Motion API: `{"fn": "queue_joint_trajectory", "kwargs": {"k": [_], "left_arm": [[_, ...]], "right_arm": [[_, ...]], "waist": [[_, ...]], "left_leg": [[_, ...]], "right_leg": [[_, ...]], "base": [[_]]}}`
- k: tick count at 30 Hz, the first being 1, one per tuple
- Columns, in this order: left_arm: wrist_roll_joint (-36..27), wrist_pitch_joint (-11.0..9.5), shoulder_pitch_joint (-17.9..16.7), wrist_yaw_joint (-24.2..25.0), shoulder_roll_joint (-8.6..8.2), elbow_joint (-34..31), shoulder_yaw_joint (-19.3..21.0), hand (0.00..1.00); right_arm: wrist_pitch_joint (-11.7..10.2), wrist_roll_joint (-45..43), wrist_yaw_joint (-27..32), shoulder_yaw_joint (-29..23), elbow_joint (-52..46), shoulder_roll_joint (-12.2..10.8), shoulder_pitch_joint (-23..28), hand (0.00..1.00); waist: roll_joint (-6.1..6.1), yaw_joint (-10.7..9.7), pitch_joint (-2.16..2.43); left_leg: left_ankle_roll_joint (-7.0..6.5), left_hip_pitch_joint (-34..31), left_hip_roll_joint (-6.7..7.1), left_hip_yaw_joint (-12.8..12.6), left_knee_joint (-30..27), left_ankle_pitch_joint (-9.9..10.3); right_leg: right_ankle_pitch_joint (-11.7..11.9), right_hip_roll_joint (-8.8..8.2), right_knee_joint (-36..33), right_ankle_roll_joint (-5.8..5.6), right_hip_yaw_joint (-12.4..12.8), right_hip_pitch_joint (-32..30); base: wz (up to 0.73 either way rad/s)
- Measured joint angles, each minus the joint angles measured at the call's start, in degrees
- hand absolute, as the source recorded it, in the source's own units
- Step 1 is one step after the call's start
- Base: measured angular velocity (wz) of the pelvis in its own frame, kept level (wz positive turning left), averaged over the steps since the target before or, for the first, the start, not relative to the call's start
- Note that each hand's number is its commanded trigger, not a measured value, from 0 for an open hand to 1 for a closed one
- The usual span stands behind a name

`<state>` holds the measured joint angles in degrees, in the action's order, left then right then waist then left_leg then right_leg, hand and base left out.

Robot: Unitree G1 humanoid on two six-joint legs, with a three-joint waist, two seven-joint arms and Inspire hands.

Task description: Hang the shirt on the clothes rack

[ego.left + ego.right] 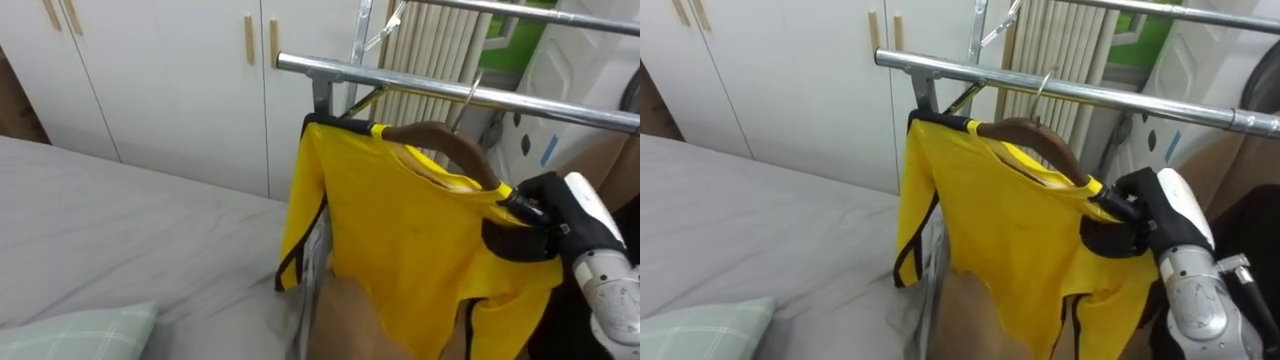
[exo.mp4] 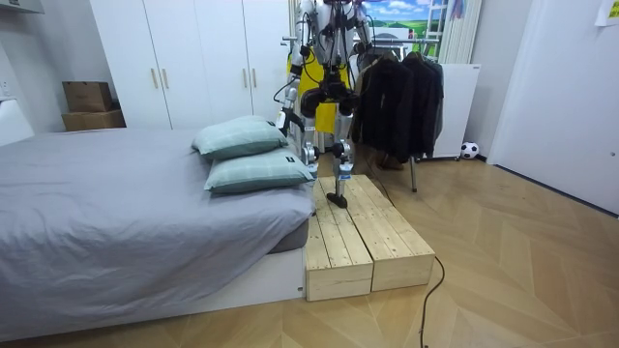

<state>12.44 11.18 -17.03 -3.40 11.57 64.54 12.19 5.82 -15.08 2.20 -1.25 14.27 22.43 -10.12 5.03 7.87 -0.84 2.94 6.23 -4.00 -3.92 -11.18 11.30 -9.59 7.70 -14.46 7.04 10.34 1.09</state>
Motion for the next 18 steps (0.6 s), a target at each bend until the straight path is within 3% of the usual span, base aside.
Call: {"fn": "queue_joint_trajectory", "kwargs": {"k": [8, 18], "left_arm": [[1.82, 0.35, -0.01, 0.61, -0.01, -0.41, 0.01, 0.00], [1.81, 0.33, -0.06, 0.47, 0.22, -0.45, 0.03, 0.00]], "right_arm": [[0.05, 4.43, -3.04, 0.76, 7.54, 0.08, -5.41, 1.00], [0.59, 20.96, -9.06, 4.10, 10.97, 3.60, -7.52, 1.00]], "waist": [[-0.22, 0.39, 0.16], [0.38, 1.08, 0.57]], "left_leg": [[0.01, -0.05, 0.02, -0.09, -0.01, -0.01], [0.00, -0.02, 0.04, 0.01, -0.05, -0.01]], "right_leg": [[0.00, -0.01, -0.01, 0.00, -0.09, -0.05], [0.00, -0.08, -0.14, 0.02, -0.32, 0.00]], "base": [[0.01], [0.00]]}}
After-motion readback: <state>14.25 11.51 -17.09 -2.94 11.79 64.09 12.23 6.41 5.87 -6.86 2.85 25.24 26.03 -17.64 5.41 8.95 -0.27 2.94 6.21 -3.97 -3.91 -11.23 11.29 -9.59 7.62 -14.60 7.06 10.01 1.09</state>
